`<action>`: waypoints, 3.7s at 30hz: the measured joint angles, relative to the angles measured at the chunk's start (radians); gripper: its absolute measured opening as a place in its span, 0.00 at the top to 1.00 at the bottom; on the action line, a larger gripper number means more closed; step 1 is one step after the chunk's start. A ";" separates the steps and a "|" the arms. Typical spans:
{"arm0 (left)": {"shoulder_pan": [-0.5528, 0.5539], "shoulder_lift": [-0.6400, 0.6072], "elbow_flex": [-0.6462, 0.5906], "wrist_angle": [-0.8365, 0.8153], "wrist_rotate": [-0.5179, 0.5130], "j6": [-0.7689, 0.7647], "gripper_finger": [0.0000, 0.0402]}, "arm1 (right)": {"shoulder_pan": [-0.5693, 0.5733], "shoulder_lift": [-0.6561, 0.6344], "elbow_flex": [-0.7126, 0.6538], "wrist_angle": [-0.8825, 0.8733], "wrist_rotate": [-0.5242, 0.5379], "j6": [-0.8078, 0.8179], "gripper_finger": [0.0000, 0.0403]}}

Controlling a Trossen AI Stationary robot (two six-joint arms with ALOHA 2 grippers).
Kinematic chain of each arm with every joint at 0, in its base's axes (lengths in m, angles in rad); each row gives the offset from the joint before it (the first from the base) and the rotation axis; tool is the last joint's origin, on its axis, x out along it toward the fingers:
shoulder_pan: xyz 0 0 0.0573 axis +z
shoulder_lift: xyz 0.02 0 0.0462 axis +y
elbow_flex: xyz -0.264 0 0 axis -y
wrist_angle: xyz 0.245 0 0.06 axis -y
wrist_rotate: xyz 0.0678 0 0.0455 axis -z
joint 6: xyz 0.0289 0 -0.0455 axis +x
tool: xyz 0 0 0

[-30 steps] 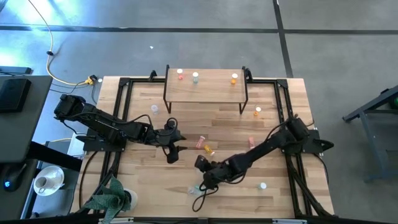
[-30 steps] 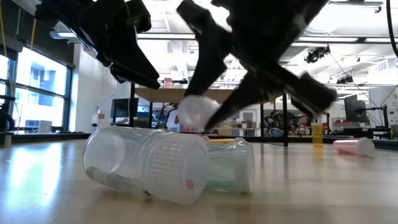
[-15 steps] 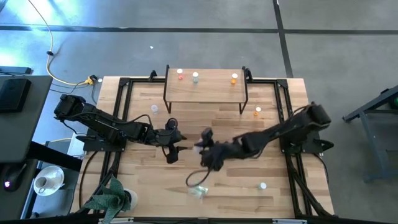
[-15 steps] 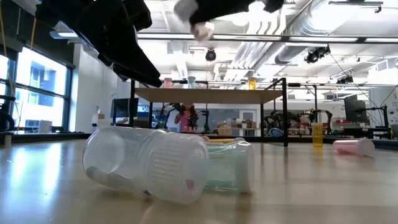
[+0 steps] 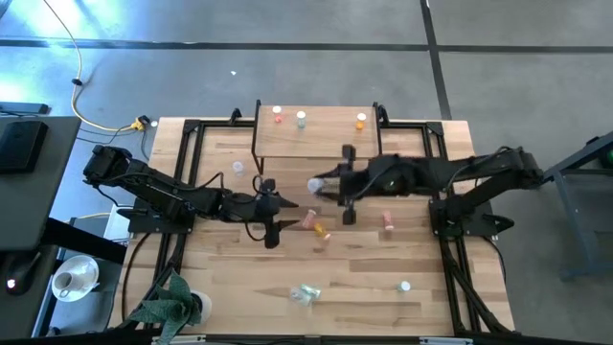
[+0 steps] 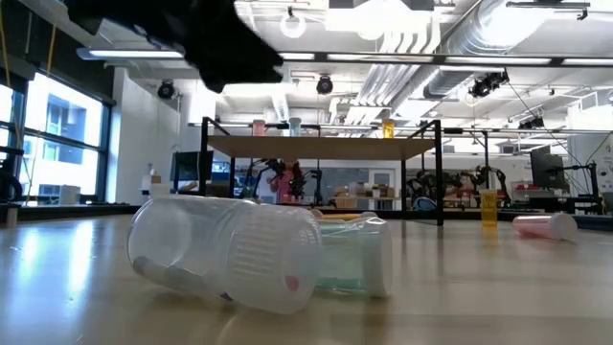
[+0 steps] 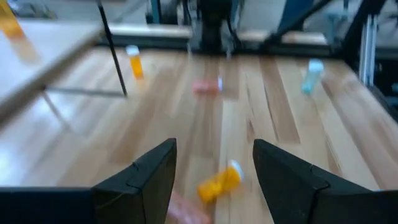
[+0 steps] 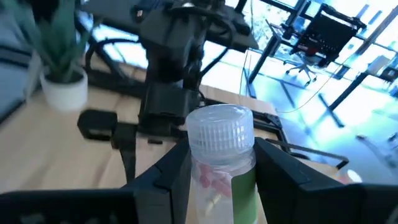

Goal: Pick and place medicine bottles onto shelf by color
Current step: Put the middle transparent pill bottle on the shelf

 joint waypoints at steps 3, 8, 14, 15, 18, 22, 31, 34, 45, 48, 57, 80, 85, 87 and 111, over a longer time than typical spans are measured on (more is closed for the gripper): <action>0.001 0.000 0.000 0.081 -0.015 0.034 0.50 | -0.038 -0.014 0.000 0.029 -0.077 0.077 0.68; 0.001 0.000 0.000 0.224 -0.029 0.117 0.50 | -0.075 0.000 0.000 0.079 -0.178 0.195 0.68; 0.001 0.000 0.000 0.357 -0.029 0.154 0.50 | -0.081 0.047 0.000 0.097 -0.269 0.293 0.68; 0.001 0.000 0.000 0.369 -0.028 0.154 0.50 | -0.081 0.054 0.000 0.100 -0.281 0.307 0.68; 0.001 0.000 0.000 0.376 -0.028 0.154 0.50 | -0.080 0.072 0.000 0.108 -0.313 0.336 0.68; 0.001 0.000 0.000 0.376 -0.020 0.154 0.50 | -0.080 0.095 0.000 0.105 -0.325 0.340 0.68; 0.001 0.001 0.000 0.410 0.052 0.114 0.50 | -0.079 0.150 0.000 0.106 -0.345 0.338 0.68; 0.001 0.001 0.000 0.417 0.052 0.092 0.50 | -0.071 0.158 0.000 0.109 -0.344 0.339 0.68; 0.001 0.000 0.000 0.427 0.054 0.082 0.51 | -0.036 0.166 0.000 0.148 -0.280 0.330 0.68; 0.001 0.000 0.000 0.427 0.054 0.082 0.54 | -0.036 0.174 0.000 0.153 -0.280 0.330 0.68; 0.001 0.000 0.000 0.418 0.055 0.090 0.65 | -0.036 0.187 0.000 0.162 -0.282 0.334 0.66; 0.001 0.000 0.000 0.258 -0.027 0.082 0.66 | -0.060 0.085 0.000 0.109 -0.257 0.329 0.46; 0.012 0.000 0.000 0.085 -0.021 0.037 0.65 | -0.105 -0.003 0.000 0.074 -0.252 0.308 0.46; 0.024 0.000 0.000 0.027 -0.015 0.009 0.65 | -0.127 -0.032 0.000 0.042 -0.237 0.286 0.46; 0.091 0.004 0.000 -0.074 0.139 -0.110 0.65 | -0.110 0.165 0.000 -0.083 -0.386 0.136 0.46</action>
